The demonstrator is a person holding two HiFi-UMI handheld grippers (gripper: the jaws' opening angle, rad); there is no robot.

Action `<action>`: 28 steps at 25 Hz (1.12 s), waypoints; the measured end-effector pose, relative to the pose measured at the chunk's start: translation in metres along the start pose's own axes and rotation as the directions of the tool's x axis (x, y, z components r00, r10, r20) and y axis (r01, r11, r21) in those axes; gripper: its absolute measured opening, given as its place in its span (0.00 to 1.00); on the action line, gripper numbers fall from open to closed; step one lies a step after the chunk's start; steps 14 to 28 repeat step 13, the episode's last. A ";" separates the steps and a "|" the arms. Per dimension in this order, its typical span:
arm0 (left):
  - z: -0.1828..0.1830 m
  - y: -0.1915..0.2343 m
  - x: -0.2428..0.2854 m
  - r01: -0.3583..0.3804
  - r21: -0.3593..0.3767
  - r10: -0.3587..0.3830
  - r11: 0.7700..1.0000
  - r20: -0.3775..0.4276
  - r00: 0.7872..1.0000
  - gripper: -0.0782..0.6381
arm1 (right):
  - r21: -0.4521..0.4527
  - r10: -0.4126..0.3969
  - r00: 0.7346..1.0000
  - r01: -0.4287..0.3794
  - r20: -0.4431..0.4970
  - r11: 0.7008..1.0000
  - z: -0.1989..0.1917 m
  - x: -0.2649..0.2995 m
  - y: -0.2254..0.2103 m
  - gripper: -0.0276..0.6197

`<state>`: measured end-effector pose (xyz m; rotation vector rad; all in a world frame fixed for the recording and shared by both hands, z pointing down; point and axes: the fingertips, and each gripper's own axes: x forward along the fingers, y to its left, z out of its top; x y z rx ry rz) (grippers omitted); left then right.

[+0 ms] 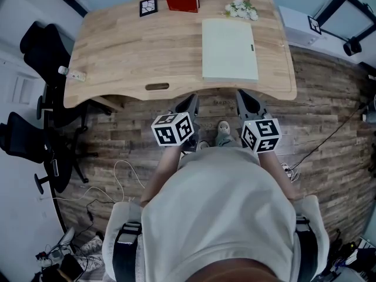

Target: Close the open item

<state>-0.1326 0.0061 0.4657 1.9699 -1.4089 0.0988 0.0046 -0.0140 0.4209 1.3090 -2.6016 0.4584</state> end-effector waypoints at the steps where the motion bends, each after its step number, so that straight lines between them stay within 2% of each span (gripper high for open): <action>1: 0.000 0.000 0.000 0.000 0.000 0.000 1.000 0.001 1.000 0.14 | -0.001 0.001 1.000 -0.001 0.001 1.000 0.000 0.000 0.000 0.07; 28: -0.002 -0.004 0.003 0.004 -0.003 -0.004 1.000 -0.005 1.000 0.14 | -0.007 0.007 1.000 -0.007 0.004 1.000 0.001 0.000 -0.001 0.07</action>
